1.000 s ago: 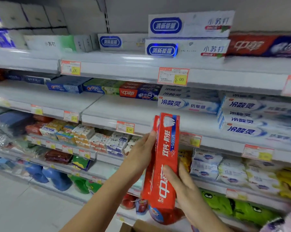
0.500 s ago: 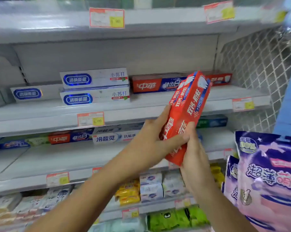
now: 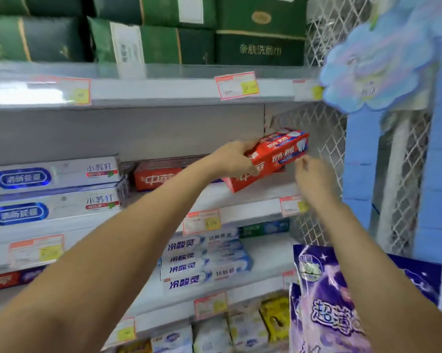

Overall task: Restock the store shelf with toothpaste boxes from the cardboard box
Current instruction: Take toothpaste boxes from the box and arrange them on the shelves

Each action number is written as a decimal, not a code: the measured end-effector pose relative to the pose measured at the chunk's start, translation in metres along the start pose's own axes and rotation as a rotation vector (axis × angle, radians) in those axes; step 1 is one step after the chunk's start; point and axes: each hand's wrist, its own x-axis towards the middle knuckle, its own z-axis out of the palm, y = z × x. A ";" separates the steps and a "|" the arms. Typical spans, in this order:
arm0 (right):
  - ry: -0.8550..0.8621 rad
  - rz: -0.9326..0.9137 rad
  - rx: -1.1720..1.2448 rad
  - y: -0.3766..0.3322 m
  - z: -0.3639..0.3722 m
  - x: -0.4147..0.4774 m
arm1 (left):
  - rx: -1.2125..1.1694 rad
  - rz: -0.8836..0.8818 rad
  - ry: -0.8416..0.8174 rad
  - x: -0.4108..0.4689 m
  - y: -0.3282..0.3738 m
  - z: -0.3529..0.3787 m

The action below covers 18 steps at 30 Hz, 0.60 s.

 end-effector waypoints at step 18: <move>0.065 -0.114 -0.299 0.051 0.047 0.006 | 0.453 -0.077 -0.253 0.102 -0.015 0.045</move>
